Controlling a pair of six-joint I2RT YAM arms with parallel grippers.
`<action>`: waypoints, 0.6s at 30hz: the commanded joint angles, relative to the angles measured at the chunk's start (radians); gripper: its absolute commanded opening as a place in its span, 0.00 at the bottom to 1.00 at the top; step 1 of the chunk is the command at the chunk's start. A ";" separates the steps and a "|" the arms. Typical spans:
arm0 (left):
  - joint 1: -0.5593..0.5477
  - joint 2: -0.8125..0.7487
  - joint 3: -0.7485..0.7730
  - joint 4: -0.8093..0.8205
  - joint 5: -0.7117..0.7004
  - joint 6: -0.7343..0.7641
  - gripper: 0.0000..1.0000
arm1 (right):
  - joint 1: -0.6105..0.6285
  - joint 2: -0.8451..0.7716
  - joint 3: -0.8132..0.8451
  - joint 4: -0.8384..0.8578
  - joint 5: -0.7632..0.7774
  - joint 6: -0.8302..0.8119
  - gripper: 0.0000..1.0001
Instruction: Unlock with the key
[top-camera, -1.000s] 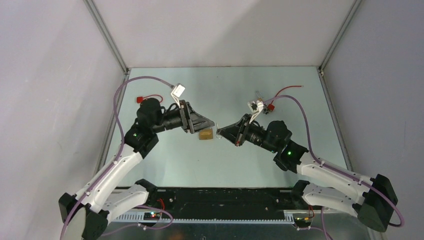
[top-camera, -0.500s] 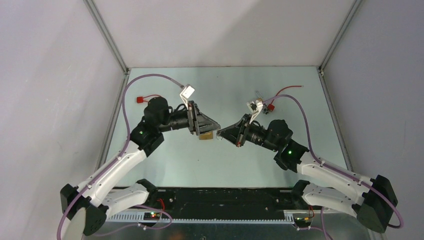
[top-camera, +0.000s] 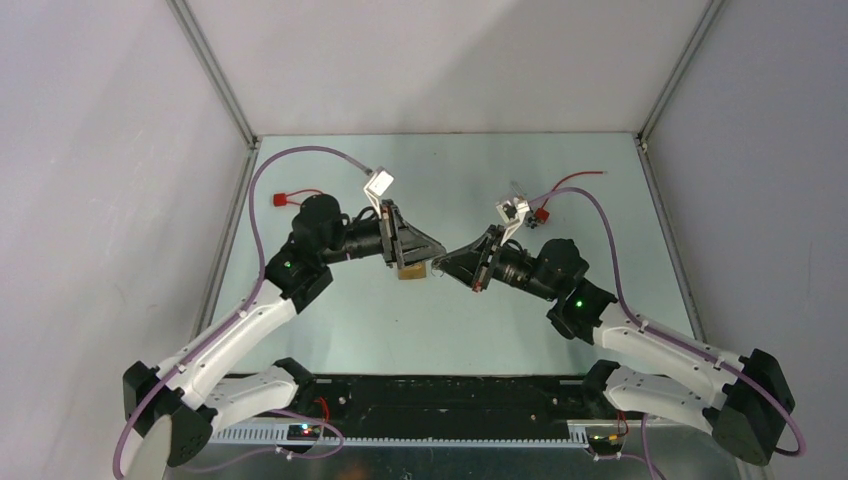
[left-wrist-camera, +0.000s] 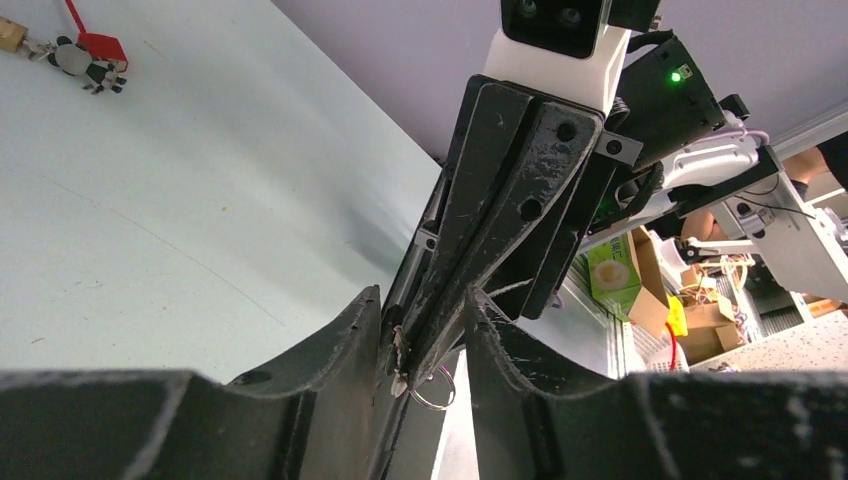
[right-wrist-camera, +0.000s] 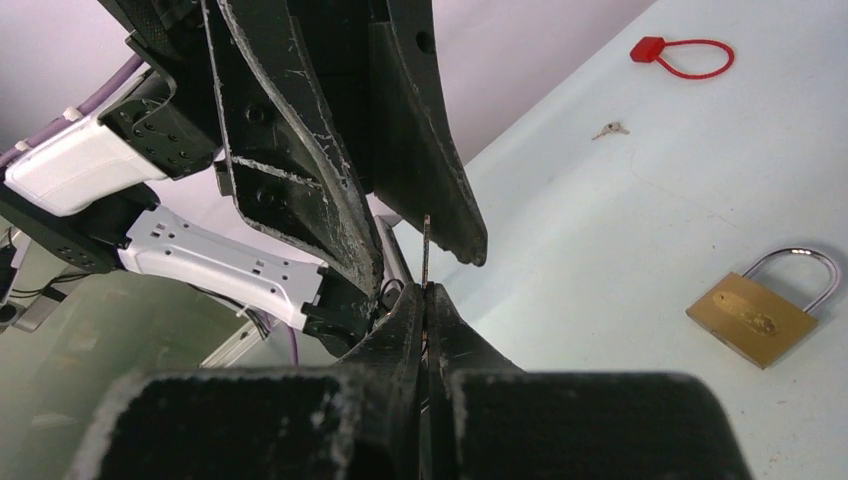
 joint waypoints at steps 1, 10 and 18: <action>-0.013 0.001 0.016 0.065 -0.010 -0.012 0.39 | -0.002 0.012 0.040 0.088 -0.014 0.016 0.00; -0.020 -0.013 -0.009 0.114 -0.031 -0.036 0.27 | 0.003 0.045 0.058 0.106 -0.024 0.017 0.00; -0.022 -0.016 -0.023 0.129 -0.046 -0.040 0.05 | 0.002 0.066 0.082 0.105 -0.030 0.007 0.00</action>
